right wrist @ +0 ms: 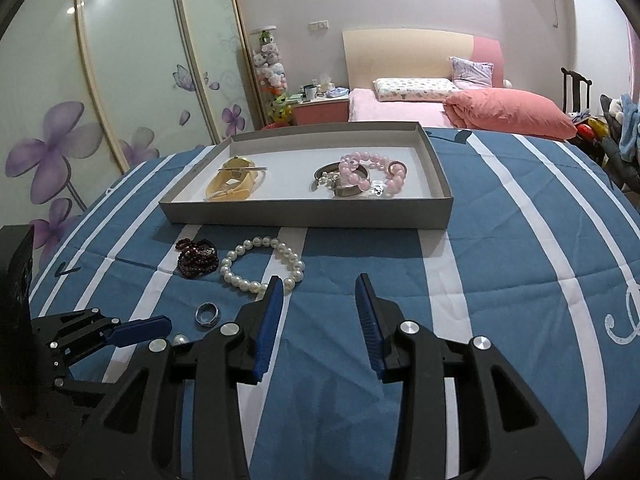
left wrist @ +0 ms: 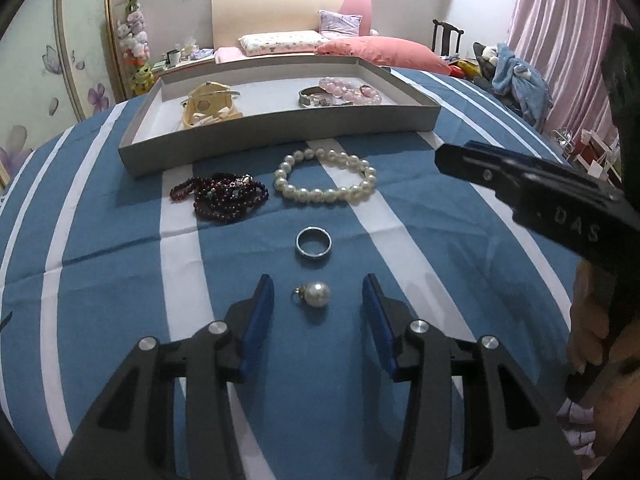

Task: Organize jewelry
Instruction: 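Grasp the pearl drop earring with the left tool while the right tool grasps the white pearl bracelet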

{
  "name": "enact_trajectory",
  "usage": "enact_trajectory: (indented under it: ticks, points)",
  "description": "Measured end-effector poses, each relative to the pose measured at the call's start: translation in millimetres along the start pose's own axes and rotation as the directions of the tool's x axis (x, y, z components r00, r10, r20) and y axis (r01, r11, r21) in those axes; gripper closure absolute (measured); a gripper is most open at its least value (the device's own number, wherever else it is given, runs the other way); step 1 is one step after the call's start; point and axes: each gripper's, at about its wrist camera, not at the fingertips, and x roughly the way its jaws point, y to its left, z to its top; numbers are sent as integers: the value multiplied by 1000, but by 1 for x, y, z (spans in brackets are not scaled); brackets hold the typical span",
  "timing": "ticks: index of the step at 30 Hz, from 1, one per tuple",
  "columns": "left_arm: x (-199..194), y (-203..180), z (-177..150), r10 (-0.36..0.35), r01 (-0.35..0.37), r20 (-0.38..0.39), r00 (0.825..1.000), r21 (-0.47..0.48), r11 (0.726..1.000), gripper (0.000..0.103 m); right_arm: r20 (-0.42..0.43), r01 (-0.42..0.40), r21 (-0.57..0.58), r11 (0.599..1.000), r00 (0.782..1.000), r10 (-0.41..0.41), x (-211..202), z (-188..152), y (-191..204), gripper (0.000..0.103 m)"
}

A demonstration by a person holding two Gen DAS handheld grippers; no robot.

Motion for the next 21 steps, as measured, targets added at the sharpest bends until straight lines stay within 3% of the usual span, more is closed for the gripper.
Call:
enact_trajectory:
  ticks: [6,12,21]
  points:
    - [0,-3,0,22,-22,5,1000,22,1000,83,-12,-2,0,1000,1000,2,4,0,1,64]
    - [-3,10,1,8,-8,2,1000,-11,1000,83,-41,-2,-21,1000,999,1,15,3,9,64]
    - [-19,65,16,96,-87,56,994,-145,986,83,-123,11,-78,997,992,-20,47,17,24,73]
